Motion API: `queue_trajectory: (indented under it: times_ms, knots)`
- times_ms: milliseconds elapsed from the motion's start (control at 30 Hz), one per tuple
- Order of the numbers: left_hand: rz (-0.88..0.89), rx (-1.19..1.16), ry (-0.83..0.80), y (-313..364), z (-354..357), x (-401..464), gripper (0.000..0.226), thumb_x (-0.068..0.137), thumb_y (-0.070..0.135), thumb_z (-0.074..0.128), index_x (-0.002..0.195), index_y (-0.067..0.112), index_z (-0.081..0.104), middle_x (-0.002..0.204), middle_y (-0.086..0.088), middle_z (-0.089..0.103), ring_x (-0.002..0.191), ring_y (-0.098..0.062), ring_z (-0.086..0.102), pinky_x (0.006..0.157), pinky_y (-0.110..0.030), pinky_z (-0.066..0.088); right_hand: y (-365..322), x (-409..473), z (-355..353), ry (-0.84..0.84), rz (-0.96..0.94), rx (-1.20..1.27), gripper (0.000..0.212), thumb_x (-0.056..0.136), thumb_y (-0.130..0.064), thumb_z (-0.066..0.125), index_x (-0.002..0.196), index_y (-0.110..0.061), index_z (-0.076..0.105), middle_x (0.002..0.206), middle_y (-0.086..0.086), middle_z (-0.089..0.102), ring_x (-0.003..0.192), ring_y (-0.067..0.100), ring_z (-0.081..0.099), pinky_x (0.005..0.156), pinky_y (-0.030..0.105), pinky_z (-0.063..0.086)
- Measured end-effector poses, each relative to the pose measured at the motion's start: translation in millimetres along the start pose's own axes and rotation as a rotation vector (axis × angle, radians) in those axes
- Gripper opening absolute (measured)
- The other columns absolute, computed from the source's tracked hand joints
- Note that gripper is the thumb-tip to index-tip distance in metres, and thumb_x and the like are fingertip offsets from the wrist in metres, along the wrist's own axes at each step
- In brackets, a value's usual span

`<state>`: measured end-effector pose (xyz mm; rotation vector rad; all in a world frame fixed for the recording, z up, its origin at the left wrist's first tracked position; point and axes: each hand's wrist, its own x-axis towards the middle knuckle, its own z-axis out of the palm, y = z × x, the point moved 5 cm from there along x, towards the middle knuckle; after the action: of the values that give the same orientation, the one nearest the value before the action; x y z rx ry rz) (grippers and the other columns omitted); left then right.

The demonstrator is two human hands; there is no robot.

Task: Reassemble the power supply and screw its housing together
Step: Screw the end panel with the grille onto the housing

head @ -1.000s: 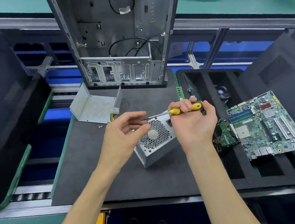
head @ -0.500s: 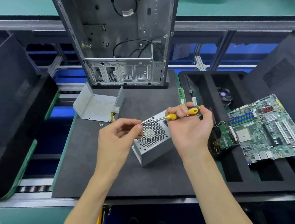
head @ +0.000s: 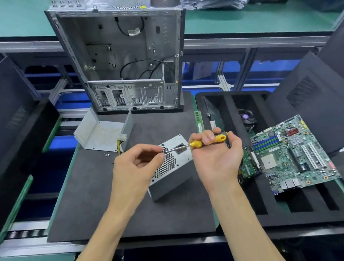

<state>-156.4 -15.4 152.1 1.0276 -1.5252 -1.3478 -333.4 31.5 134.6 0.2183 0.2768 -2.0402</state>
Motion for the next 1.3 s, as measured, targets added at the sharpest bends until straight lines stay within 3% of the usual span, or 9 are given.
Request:
queue_trajectory:
  times_ms: [433,633,800,900,1000,1067,1133,1300]
  knots:
    - [0.023,0.040,-0.015,2,7,-4,0.017,0.083,0.010,0.081,0.089,0.025,0.077,0.085,0.004,0.077,0.079,-0.010,0.072,0.074,-0.014,0.053,-3,-3,0,0.005,0.011,0.018,0.028,0.099,-0.032,0.040,0.079,-0.013,0.046,0.068,0.001,0.034,0.057,0.018,0.032,0.065,0.029,0.037]
    - [-0.014,0.058,0.040,-8,-6,-7,0.020,0.086,0.032,0.078,0.105,0.035,0.071,0.095,0.003,0.074,0.090,-0.018,0.071,0.084,-0.030,0.058,-3,2,-2,-0.024,0.012,0.032,0.028,0.099,-0.031,0.040,0.079,-0.013,0.047,0.069,0.000,0.034,0.056,0.018,0.034,0.064,0.028,0.037]
    - [-0.198,0.180,0.214,-40,-29,-15,0.023,0.088,0.043,0.074,0.107,0.034,0.065,0.092,0.013,0.071,0.085,-0.002,0.065,0.085,-0.040,0.058,-2,6,-2,-0.065,-0.007,0.019,0.029,0.099,-0.032,0.039,0.079,-0.013,0.048,0.068,0.000,0.034,0.056,0.018,0.033,0.062,0.029,0.040]
    - [-0.370,0.205,0.270,-67,-41,-23,0.039,0.084,0.049,0.076,0.114,0.030,0.060,0.101,0.010,0.067,0.092,-0.005,0.064,0.093,-0.043,0.055,-2,9,-1,-0.093,-0.043,-0.037,0.030,0.099,-0.034,0.038,0.079,-0.013,0.049,0.067,0.001,0.034,0.056,0.018,0.033,0.060,0.029,0.043]
    - [-0.521,0.195,0.219,-92,-44,-29,0.054,0.082,0.052,0.077,0.124,0.026,0.056,0.110,0.007,0.065,0.104,-0.013,0.064,0.097,-0.042,0.053,-3,11,1,-0.119,-0.078,-0.118,0.030,0.099,-0.035,0.037,0.080,-0.014,0.047,0.066,0.001,0.034,0.057,0.018,0.032,0.061,0.029,0.043]
    - [-0.583,0.115,0.153,-104,-41,-31,0.056,0.084,0.049,0.076,0.128,0.020,0.057,0.112,0.003,0.068,0.103,-0.011,0.068,0.092,-0.038,0.057,-1,13,3,-0.132,-0.097,-0.186,0.029,0.099,-0.035,0.037,0.080,-0.015,0.048,0.066,0.001,0.034,0.057,0.018,0.032,0.062,0.030,0.041]
    - [-0.585,0.033,0.090,-109,-37,-31,0.052,0.089,0.043,0.072,0.130,0.014,0.060,0.113,0.000,0.073,0.101,-0.010,0.071,0.087,-0.033,0.058,2,14,5,-0.146,-0.113,-0.252,0.029,0.098,-0.035,0.037,0.079,-0.016,0.048,0.065,0.001,0.034,0.057,0.019,0.031,0.062,0.030,0.040]
    - [-0.493,-0.046,-0.014,-101,-27,-30,0.042,0.088,0.035,0.074,0.127,0.019,0.067,0.111,0.008,0.077,0.109,-0.009,0.070,0.094,-0.033,0.056,12,14,10,-0.178,-0.129,-0.330,0.033,0.100,-0.035,0.035,0.078,-0.015,0.050,0.063,0.002,0.033,0.057,0.019,0.030,0.062,0.031,0.039]
